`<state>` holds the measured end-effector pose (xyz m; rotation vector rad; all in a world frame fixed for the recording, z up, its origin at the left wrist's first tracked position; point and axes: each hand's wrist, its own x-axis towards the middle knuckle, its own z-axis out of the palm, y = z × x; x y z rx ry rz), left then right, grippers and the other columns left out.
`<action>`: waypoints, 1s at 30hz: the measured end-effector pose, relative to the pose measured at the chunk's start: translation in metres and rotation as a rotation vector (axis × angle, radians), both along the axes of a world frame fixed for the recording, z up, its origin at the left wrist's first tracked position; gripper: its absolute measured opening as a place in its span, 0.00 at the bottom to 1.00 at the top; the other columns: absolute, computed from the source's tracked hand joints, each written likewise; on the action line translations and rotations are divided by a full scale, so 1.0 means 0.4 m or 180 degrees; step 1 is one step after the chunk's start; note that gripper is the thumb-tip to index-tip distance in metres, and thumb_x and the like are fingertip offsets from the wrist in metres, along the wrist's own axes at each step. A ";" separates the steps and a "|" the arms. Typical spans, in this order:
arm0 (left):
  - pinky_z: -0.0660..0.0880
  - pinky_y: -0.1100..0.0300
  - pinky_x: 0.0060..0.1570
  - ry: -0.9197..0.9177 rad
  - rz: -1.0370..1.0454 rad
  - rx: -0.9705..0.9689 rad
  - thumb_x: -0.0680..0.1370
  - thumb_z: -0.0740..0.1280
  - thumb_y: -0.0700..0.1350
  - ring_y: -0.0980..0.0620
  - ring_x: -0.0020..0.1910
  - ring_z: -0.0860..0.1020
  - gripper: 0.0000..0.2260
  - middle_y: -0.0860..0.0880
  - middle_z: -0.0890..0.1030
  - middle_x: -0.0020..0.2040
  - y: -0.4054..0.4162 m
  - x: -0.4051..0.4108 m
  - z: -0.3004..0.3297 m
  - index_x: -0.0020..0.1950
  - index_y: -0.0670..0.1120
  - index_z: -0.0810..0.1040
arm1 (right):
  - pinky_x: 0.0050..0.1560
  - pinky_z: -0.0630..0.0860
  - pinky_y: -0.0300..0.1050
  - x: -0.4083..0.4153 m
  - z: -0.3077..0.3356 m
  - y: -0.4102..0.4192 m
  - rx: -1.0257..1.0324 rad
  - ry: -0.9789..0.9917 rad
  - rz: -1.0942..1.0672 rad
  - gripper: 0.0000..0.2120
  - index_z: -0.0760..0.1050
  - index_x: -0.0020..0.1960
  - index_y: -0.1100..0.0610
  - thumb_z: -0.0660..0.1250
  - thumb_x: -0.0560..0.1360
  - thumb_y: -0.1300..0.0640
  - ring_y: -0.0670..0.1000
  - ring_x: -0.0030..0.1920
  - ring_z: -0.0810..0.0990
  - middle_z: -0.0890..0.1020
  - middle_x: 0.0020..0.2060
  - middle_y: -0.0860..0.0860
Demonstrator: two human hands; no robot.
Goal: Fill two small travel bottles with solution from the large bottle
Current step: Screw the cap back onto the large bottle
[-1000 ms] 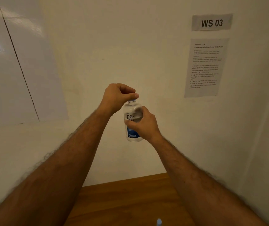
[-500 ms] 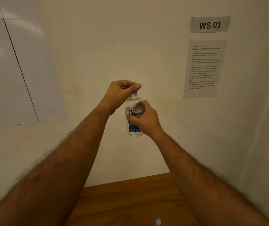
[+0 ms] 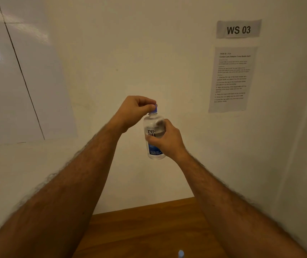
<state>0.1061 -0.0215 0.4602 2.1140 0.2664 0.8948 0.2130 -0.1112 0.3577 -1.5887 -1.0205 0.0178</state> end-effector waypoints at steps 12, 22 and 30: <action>0.81 0.54 0.52 -0.0092 0.0192 0.0116 0.71 0.76 0.43 0.53 0.44 0.84 0.10 0.49 0.85 0.43 0.000 0.010 -0.010 0.51 0.44 0.83 | 0.42 0.75 0.36 0.011 -0.013 0.000 -0.0026 0.0081 0.0108 0.29 0.69 0.60 0.45 0.77 0.63 0.46 0.44 0.46 0.80 0.79 0.52 0.41; 0.79 0.57 0.55 -0.0188 0.0310 -0.0015 0.72 0.75 0.44 0.54 0.48 0.83 0.13 0.48 0.84 0.48 0.008 0.013 -0.060 0.55 0.44 0.83 | 0.50 0.79 0.46 0.006 -0.048 0.015 -0.0071 0.0179 0.0136 0.28 0.69 0.62 0.48 0.78 0.66 0.49 0.50 0.51 0.81 0.80 0.56 0.46; 0.77 0.51 0.60 -0.0066 0.0228 -0.0227 0.73 0.73 0.49 0.50 0.55 0.81 0.22 0.46 0.83 0.57 0.022 0.007 -0.118 0.65 0.45 0.77 | 0.41 0.74 0.34 0.007 -0.057 0.023 -0.0088 0.0278 0.0136 0.28 0.69 0.60 0.47 0.78 0.65 0.48 0.45 0.47 0.80 0.79 0.52 0.43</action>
